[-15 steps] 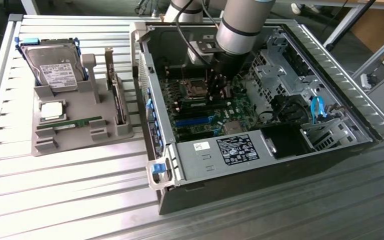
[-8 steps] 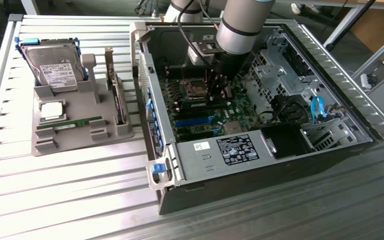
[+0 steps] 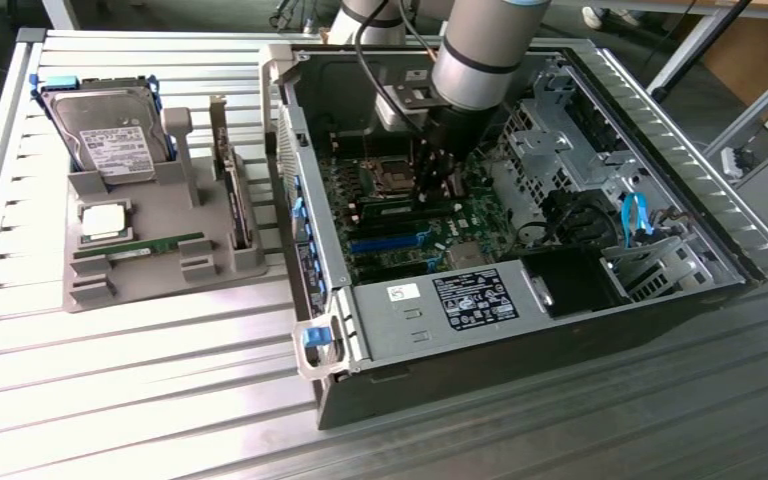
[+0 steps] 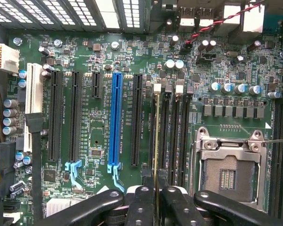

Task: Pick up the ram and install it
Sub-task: 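Insert the ram into the slot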

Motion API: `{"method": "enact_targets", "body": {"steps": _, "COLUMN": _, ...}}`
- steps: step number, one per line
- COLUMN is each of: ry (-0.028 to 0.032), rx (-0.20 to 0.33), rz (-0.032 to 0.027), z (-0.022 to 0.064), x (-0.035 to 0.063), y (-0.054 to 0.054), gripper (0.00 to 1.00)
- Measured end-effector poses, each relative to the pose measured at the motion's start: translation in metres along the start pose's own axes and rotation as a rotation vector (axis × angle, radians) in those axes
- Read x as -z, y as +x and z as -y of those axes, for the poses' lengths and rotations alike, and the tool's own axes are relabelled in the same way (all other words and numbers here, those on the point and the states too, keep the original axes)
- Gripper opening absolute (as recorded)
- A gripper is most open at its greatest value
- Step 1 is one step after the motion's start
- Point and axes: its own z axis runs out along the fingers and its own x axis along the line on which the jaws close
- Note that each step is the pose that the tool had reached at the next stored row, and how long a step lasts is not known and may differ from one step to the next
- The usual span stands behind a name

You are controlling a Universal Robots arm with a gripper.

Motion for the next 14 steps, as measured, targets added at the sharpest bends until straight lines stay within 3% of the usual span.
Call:
{"method": "enact_targets", "body": {"steps": 4, "ry": 0.0013, "rx": 0.000, "rz": 0.0012, "z": 0.0004, "x": -0.0009, "y": 0.000, "gripper": 0.13}}
{"method": "enact_targets", "body": {"steps": 5, "ry": 0.0002, "rx": 0.000, "rz": 0.0003, "z": 0.0001, "x": -0.0006, "y": 0.000, "gripper": 0.25}}
{"method": "enact_targets", "body": {"steps": 6, "ry": 0.0001, "rx": 0.000, "rz": 0.0000, "z": 0.0000, "x": -0.0004, "y": 0.000, "gripper": 0.25}}
{"method": "enact_targets", "body": {"steps": 7, "ry": 0.0001, "rx": 0.000, "rz": 0.0001, "z": 0.0000, "x": -0.0004, "y": 0.000, "gripper": 0.32}}
{"method": "enact_targets", "body": {"steps": 10, "ry": -0.0001, "rx": 0.000, "rz": -0.0006, "z": 0.0000, "x": 0.0010, "y": 0.000, "gripper": 0.32}}
{"method": "enact_targets", "body": {"steps": 14, "ry": -0.0001, "rx": 0.000, "rz": -0.0034, "z": -0.0001, "x": 0.0108, "y": 0.000, "gripper": 0.32}}
